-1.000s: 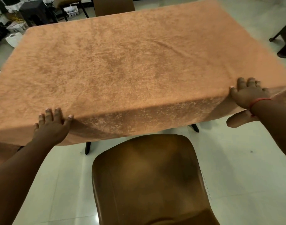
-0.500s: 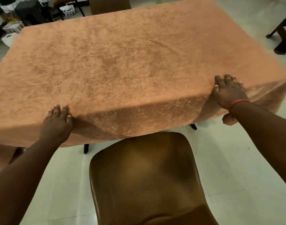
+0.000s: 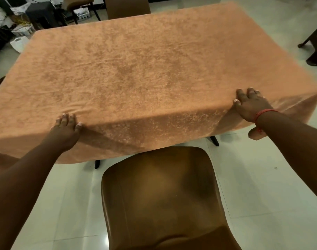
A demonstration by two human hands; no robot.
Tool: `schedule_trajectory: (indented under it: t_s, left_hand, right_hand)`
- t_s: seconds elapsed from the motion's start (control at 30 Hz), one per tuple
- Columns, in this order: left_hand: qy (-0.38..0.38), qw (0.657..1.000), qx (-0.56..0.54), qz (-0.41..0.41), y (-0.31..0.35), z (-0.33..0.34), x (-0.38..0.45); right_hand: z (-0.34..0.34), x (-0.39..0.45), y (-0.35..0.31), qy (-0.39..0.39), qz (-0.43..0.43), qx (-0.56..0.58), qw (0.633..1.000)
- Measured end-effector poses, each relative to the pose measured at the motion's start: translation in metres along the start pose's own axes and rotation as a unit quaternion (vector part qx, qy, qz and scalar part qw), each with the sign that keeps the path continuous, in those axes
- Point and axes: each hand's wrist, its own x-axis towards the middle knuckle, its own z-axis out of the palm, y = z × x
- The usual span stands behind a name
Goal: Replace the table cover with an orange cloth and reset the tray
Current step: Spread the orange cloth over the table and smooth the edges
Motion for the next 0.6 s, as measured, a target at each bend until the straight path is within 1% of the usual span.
schedule_trajectory:
  t_s: [0.3, 0.37, 0.4, 0.47, 0.5, 0.53, 0.6]
  left_hand:
    - [-0.022, 1.0, 0.01, -0.002, -0.014, -0.005, 0.013]
    - [-0.012, 1.0, -0.011, -0.01, -0.014, -0.005, 0.008]
    - [0.005, 1.0, -0.018, -0.006, -0.012, -0.003, 0.002]
    - [0.062, 0.998, -0.019, 0.022, -0.01, 0.002, -0.024]
    - [0.084, 0.995, -0.003, 0.046, -0.011, 0.007, -0.039]
    - [0.088, 0.993, 0.028, 0.071, -0.012, 0.013, -0.056]
    - [0.056, 0.991, 0.076, 0.098, -0.018, 0.024, -0.098]
  right_hand:
    - [-0.001, -0.011, -0.009, -0.023, -0.003, -0.019, 1.0]
    - [-0.001, -0.02, -0.016, -0.02, -0.006, -0.035, 0.999]
    - [0.0, -0.028, -0.02, -0.012, -0.007, -0.035, 0.999]
    - [0.007, -0.052, -0.034, 0.009, -0.008, -0.014, 1.0]
    - [0.011, -0.067, -0.044, 0.015, -0.01, -0.001, 1.0]
    - [0.017, -0.083, -0.055, 0.013, -0.017, 0.009, 1.0]
    - [0.028, -0.119, -0.082, -0.008, -0.044, 0.002, 0.999]
